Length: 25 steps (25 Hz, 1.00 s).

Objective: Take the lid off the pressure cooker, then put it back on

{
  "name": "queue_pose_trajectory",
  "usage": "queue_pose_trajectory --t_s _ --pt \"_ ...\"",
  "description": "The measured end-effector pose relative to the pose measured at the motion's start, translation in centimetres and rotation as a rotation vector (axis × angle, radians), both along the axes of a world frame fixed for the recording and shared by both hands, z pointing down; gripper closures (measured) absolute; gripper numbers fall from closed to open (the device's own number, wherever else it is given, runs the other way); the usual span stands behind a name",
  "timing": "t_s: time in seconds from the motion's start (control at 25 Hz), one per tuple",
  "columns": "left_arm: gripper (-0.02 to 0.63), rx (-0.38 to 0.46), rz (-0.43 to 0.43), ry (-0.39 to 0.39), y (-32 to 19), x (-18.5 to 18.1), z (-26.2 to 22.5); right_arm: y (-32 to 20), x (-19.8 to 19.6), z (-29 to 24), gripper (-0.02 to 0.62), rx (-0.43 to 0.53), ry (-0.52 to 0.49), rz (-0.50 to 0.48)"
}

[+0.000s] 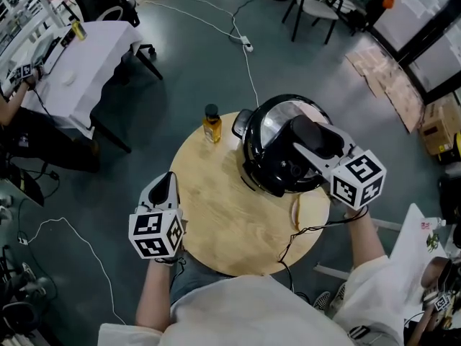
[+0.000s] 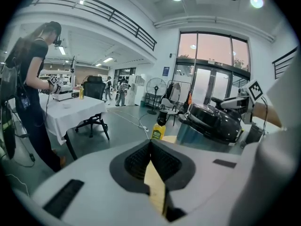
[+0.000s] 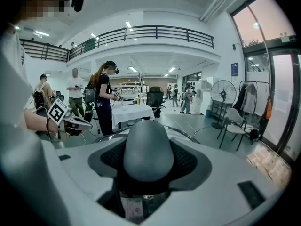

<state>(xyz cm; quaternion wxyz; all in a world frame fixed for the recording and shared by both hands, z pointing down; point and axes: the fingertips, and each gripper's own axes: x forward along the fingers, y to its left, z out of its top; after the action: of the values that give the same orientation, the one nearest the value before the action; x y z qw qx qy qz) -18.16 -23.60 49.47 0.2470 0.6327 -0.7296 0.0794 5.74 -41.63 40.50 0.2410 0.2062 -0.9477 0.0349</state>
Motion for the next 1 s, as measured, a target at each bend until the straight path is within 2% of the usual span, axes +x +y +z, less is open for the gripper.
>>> queue_pose_trajectory --t_s 0.48,0.68,1.0 --pt "0.615 0.000 0.023 -0.009 0.1 -0.3 -0.2 -0.3 0.0 0.4 0.307 0.007 -0.004 0.030" --pt "0.615 0.007 0.030 -0.015 0.3 -0.7 -0.9 -0.6 0.3 0.4 0.274 0.003 -0.001 0.082" --pt "0.615 0.025 0.052 -0.017 0.9 -1.3 -2.0 -0.2 0.4 -2.3 0.264 0.058 -0.014 0.147"
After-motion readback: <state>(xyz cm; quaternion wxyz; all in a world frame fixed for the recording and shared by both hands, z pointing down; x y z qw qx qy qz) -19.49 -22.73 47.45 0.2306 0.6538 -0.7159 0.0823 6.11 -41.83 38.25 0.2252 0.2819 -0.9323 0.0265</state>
